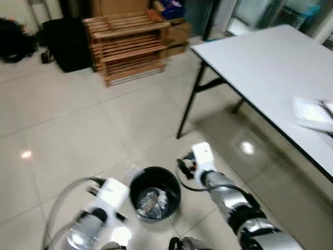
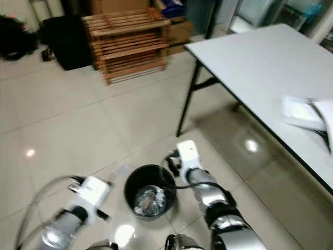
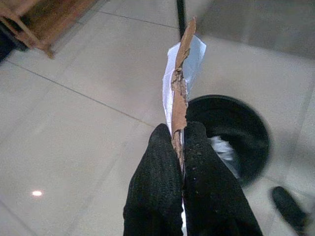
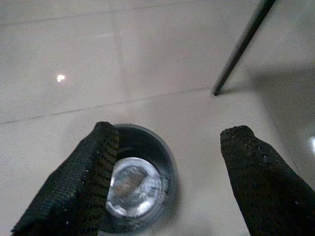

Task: Picking trash to rubbish bin

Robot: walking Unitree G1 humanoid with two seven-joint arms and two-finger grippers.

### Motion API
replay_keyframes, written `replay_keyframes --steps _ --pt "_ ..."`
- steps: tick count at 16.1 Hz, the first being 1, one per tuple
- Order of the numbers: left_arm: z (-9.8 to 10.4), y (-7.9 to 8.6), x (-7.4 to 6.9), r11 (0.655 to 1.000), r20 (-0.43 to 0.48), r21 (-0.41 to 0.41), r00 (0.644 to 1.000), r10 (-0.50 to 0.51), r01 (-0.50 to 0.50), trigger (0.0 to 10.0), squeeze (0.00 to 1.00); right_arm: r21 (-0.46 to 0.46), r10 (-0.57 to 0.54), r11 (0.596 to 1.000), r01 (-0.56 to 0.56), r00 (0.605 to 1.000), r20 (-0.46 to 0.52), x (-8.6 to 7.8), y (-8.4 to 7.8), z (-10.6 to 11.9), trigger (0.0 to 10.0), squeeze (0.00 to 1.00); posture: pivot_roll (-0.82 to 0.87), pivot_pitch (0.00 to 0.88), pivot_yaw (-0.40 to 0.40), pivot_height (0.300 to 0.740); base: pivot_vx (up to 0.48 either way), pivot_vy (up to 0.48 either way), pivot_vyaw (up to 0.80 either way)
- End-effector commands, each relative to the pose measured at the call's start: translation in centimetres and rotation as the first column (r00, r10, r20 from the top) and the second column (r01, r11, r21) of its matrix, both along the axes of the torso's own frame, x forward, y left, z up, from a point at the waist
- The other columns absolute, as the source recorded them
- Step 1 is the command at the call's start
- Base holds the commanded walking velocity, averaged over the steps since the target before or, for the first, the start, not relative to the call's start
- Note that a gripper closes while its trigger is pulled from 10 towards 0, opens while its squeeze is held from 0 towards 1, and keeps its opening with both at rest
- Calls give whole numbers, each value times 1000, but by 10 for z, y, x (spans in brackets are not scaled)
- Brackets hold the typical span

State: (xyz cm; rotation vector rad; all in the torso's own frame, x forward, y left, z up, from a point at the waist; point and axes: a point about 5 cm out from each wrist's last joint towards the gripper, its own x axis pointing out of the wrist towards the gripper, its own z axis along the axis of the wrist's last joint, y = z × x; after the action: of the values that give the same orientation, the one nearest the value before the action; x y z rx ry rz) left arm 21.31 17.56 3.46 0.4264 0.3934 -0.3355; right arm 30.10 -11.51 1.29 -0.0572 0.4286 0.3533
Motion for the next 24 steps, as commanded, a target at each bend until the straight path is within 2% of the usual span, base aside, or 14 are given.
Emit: replay_keyframes --steps 1,3,4,5,6,8,11,13,16,18,19,20,21,24 --pt "-5 -2 12 999 -15 -35 1000 -15 15 10000 0 -3 -60 998 60 996 61 -5 -16 5 10000 0 -13 99 -86 740 0 0 0" --pt "-8 -12 33 995 -29 -59 996 -80 78 10000 0 -28 -146 988 150 983 112 -20 -42 12 10000 0 -45 96 -69 740 0 0 0" --pt "-11 -22 47 982 -51 -51 981 -185 182 10000 0 -51 -186 980 194 973 140 -37 -58 20 10000 0 -69 95 -48 740 0 0 0" --pt "-12 -26 50 974 -62 -47 973 -224 221 10000 0 -54 -183 980 193 972 146 -43 -61 23 10000 0 -79 96 -36 740 0 0 0" --pt "-15 -34 55 946 -85 -24 943 -323 322 10000 0 -22 -116 993 120 985 130 -62 -62 28 10000 0 -96 98 -14 740 0 0 0" --pt "-19 -40 64 917 -113 11 911 -396 399 10000 0 85 98 991 -106 990 99 -93 -58 45 10000 0 -119 102 0 740 0 0 0" --pt "-21 -36 74 923 -104 33 920 -378 383 10000 0 81 187 978 -192 980 61 -109 -64 58 10000 0 -134 115 -4 740 0 0 0" --pt "-21 -37 79 928 -100 -10 923 -371 372 10000 0 64 232 970 -234 972 29 -115 -65 66 10000 0 -145 123 -16 740 0 0 0" --pt "-16 -41 85 930 -69 -57 928 -367 364 10000 0 66 250 966 -251 968 22 -117 -62 72 10000 0 -160 137 -33 740 0 0 0" --pt "-3 -47 96 926 0 -109 932 -363 361 10000 43 54 268 962 -267 964 5 -118 -62 77 10000 0 -165 147 -50 740 0 0 0" --pt "0 -49 100 923 8 -116 929 -369 367 10000 129 47 271 962 -271 963 1 -119 -62 77 10000 0 -165 148 -52 740 0 0 0" --pt "2 -50 101 922 10 -116 929 -371 370 10000 506 45 271 962 -271 963 -3 -119 -62 77 10000 0 -165 149 -53 740 0 0 0" --pt "5 -51 104 920 16 -117 927 -374 373 10000 1000 38 270 962 -270 963 -8 -118 -63 78 10000 0 -165 150 -55 740 0 0 0" --pt "10 -53 109 915 28 -139 926 -378 378 10000 1000 32 268 963 -268 963 -14 -117 -63 79 10000 0 -165 150 -58 740 0 0 0"
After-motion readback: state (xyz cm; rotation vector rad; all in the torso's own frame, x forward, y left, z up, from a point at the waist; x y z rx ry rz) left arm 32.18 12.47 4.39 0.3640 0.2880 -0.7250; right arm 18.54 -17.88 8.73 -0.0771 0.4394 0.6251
